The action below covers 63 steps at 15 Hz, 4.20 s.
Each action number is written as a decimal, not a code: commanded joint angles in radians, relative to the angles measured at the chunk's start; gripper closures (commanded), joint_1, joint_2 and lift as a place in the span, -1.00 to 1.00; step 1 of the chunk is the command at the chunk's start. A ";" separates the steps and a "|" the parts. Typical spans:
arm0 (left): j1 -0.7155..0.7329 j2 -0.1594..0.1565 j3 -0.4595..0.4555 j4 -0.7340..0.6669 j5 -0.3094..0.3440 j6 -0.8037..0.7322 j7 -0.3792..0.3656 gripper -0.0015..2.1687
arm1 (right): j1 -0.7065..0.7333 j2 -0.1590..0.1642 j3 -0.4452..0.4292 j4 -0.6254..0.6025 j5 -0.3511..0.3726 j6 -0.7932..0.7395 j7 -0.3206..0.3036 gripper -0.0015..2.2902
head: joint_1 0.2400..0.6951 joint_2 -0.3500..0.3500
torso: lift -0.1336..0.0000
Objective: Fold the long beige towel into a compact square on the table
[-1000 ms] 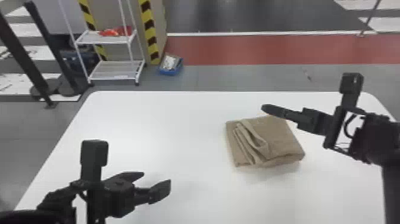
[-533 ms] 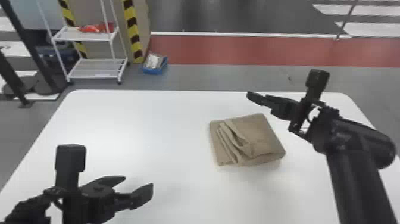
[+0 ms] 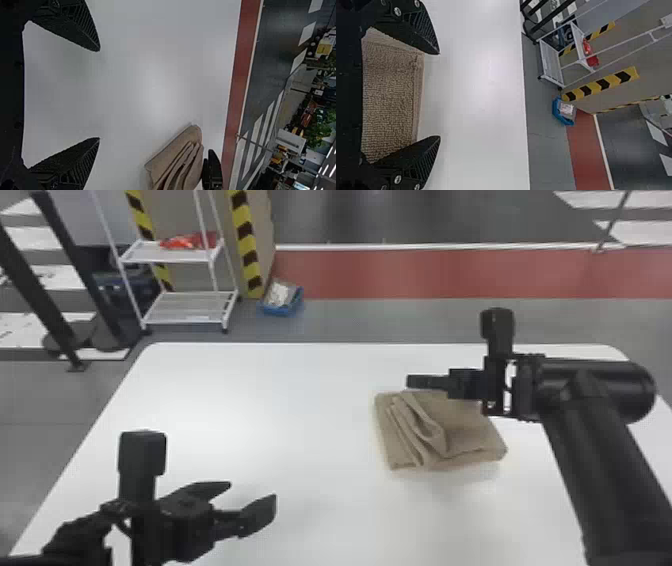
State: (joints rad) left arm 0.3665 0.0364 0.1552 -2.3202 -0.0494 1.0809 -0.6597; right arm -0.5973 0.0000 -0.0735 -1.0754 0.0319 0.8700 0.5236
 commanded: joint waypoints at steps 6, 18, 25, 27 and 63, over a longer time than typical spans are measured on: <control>-0.005 0.000 0.014 0.002 0.003 -0.002 -0.001 -0.93 | -0.033 0.001 0.052 -0.054 0.005 0.277 0.024 -0.87 | 1.00 0.19 | -0.86; -0.003 -0.001 0.020 -0.001 0.006 -0.002 -0.001 -0.93 | 0.109 0.001 0.074 -0.505 0.088 0.654 0.243 0.96 | 1.00 0.33 | -0.86; -0.008 -0.003 0.010 0.002 0.011 0.001 -0.001 -0.93 | 0.221 0.001 0.129 -0.712 0.292 0.702 0.454 0.97 | 1.00 0.30 | -0.86; 0.000 0.000 0.026 0.001 0.014 -0.002 -0.001 -0.93 | 0.243 0.001 0.153 -0.733 0.355 0.702 0.461 0.96 | 1.00 0.31 | -0.86; -0.043 -0.004 0.032 0.012 0.045 -0.026 -0.020 -0.92 | 0.445 0.001 0.169 -0.980 0.453 0.702 0.642 0.96 | 1.00 0.48 | -0.86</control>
State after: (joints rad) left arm 0.3577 0.0352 0.1933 -2.3147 -0.0168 1.0565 -0.6752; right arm -0.1787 0.0000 0.1181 -1.9935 0.4790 1.5670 1.1573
